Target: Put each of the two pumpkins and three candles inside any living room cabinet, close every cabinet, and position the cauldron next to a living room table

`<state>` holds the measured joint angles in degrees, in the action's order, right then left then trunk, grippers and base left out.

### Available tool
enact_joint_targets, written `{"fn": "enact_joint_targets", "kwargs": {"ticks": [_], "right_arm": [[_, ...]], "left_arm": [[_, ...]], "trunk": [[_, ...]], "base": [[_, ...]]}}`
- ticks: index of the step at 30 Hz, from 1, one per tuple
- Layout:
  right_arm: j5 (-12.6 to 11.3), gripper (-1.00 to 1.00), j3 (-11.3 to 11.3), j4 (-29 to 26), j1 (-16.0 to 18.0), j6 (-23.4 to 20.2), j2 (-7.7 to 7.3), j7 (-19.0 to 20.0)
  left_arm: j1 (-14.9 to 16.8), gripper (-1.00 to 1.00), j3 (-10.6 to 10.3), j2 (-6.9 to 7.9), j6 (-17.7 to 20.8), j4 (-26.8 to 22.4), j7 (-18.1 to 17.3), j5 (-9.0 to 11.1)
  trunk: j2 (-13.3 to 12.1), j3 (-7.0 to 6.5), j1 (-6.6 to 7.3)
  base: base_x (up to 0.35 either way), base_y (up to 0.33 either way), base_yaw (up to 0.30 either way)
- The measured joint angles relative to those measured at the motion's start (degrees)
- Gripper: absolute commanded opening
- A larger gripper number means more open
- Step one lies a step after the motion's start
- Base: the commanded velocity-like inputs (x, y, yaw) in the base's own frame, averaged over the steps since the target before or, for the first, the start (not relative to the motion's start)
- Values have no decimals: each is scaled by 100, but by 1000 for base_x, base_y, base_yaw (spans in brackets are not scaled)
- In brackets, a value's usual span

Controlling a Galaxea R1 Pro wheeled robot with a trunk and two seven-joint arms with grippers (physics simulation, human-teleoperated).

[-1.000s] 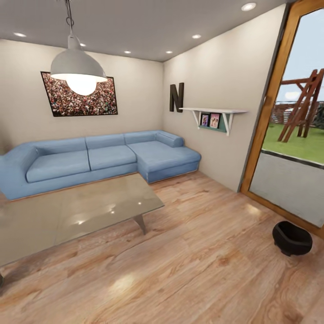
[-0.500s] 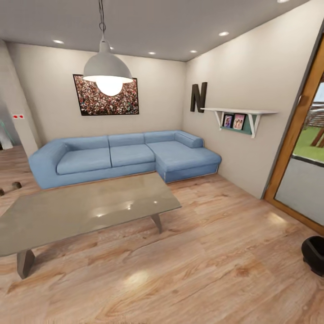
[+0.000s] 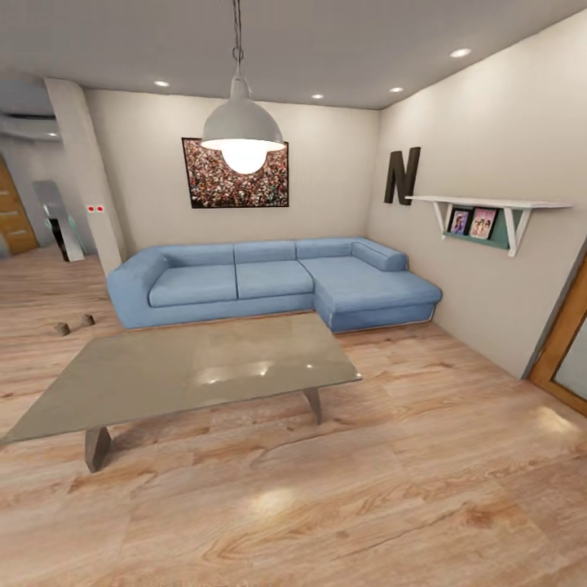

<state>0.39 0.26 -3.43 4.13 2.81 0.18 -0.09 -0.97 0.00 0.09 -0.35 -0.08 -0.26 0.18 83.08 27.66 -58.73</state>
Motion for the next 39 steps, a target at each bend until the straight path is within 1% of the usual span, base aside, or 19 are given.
{"fn": "enact_joint_targets", "kwargs": {"ticks": [10,18,30,39], "right_arm": [[1,100,0,0,0,8,16,-22],[-4,100,0,8,2,264,17,-34],[-4,100,0,2,3,281,13,-35],[-12,100,-14,-53,9,280,-28,-35]], "left_arm": [[0,100,0,0,0,1,0,0],[0,100,0,0,0,0,0,0],[0,100,0,0,0,-2,0,0],[0,100,0,-3,0,-76,2,0]], "trunk": [[0,0,0],[0,0,0],[0,10,0],[0,31,0]], "base": [[0,0,288],[0,0,288],[0,0,288],[0,0,288]]}}
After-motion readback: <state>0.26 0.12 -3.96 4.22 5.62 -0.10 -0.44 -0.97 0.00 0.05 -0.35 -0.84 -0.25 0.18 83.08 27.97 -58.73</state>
